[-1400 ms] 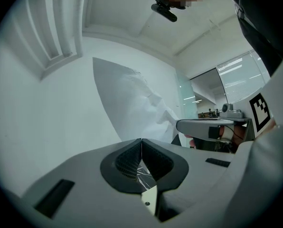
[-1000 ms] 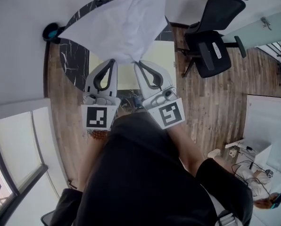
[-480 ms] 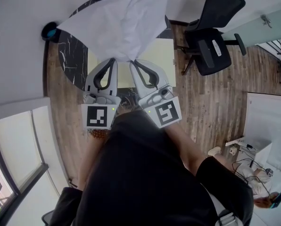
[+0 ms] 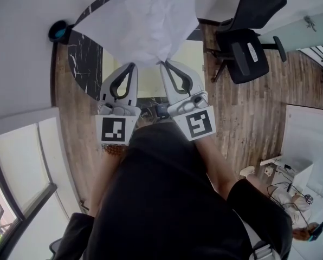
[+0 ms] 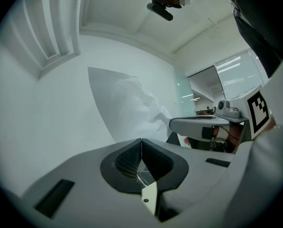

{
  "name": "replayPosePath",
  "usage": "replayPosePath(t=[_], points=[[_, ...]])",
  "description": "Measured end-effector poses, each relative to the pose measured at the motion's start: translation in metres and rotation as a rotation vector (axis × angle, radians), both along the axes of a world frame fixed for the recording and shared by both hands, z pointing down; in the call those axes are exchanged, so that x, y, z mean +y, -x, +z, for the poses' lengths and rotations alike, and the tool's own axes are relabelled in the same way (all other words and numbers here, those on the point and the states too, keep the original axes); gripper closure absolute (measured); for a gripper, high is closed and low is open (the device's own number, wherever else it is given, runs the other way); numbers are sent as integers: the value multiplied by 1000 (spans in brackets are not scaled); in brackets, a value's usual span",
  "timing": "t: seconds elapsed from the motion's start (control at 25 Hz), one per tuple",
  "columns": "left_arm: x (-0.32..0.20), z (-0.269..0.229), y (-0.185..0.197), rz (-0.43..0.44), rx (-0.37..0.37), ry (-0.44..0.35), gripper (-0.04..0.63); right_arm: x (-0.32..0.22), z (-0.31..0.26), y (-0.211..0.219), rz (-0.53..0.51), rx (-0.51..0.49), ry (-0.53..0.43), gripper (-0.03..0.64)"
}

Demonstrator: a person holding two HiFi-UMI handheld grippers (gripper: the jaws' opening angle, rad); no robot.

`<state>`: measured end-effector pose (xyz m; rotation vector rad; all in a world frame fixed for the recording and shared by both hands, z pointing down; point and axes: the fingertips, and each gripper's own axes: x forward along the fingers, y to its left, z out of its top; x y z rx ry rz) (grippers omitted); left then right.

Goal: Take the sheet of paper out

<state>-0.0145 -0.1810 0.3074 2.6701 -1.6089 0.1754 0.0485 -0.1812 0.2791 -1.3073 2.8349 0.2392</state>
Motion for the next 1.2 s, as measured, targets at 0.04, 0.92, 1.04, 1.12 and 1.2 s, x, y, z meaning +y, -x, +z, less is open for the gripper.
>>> replayPosePath(t=[0.04,0.92,1.04,1.12,1.2], points=[[0,1,1,1,-2,3,598,-2,1,-2,5,4,-2,618],[5,19,-2,13,-4,49,598,-9,18,-15,28,51,7,620],[5,21,-2,12,-8,56,598,-11,20,-18,34,58,11,620],[4,21,-2,14,-11,54,598,-12,20,-19,37,56,7,620],[3,22,-2,16,-12,53,598,-13,21,-20,39,60,3,620]])
